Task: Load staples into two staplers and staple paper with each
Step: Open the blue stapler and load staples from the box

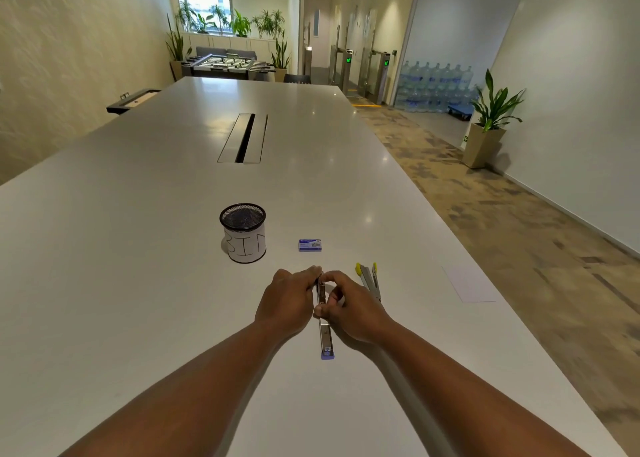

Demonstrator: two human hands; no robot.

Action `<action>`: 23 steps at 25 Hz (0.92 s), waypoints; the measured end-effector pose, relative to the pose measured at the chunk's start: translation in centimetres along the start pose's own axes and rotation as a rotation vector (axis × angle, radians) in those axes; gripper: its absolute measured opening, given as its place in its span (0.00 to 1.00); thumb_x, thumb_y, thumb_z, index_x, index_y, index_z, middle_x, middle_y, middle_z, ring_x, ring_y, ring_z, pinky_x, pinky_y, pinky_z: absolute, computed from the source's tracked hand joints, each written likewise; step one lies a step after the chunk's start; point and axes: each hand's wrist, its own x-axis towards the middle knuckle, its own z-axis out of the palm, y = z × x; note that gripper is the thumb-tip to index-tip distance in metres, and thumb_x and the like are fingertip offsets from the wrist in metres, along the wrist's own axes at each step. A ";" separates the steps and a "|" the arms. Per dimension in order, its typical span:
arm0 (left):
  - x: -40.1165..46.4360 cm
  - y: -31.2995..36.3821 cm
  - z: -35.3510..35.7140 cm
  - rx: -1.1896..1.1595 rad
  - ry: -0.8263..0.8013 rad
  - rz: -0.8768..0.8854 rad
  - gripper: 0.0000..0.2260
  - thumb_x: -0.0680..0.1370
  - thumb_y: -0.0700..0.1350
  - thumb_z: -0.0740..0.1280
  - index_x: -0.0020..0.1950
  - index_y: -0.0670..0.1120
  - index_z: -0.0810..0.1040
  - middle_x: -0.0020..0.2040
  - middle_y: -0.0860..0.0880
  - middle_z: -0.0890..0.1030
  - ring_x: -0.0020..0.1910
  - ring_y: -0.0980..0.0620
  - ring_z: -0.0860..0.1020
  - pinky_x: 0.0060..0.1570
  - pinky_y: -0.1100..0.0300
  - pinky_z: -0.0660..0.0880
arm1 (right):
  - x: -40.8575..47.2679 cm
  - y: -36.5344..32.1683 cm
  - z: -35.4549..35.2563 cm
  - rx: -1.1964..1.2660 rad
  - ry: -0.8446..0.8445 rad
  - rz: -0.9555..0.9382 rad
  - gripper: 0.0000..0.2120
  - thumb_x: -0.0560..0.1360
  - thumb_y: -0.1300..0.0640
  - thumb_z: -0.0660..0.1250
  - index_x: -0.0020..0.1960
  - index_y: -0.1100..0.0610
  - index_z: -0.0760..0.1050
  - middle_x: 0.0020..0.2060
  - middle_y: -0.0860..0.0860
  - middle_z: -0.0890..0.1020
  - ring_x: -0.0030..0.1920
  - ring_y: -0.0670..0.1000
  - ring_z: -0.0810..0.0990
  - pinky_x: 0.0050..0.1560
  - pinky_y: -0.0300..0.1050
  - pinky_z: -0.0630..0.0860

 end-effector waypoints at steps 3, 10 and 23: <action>0.1 -0.3 0.1 -0.012 -0.002 -0.012 0.23 0.79 0.57 0.45 0.73 0.64 0.65 0.53 0.48 0.80 0.52 0.47 0.78 0.47 0.55 0.76 | -0.5 0.3 0.3 0.041 0.059 -0.002 0.26 0.72 0.42 0.74 0.67 0.37 0.68 0.36 0.40 0.82 0.41 0.43 0.82 0.52 0.56 0.81; 0.3 -0.3 0.3 0.036 0.005 -0.005 0.19 0.83 0.52 0.52 0.73 0.60 0.68 0.53 0.49 0.82 0.50 0.49 0.78 0.43 0.59 0.73 | -1.4 0.4 1.0 0.079 0.174 0.021 0.28 0.74 0.43 0.72 0.72 0.46 0.70 0.38 0.43 0.83 0.46 0.44 0.83 0.56 0.53 0.79; 0.3 -0.1 -0.4 -0.037 0.033 0.042 0.11 0.83 0.46 0.58 0.62 0.51 0.77 0.44 0.47 0.84 0.43 0.47 0.81 0.40 0.53 0.79 | -1.8 -0.5 0.8 0.048 0.247 0.070 0.19 0.80 0.47 0.65 0.70 0.49 0.74 0.38 0.48 0.83 0.42 0.46 0.82 0.50 0.49 0.80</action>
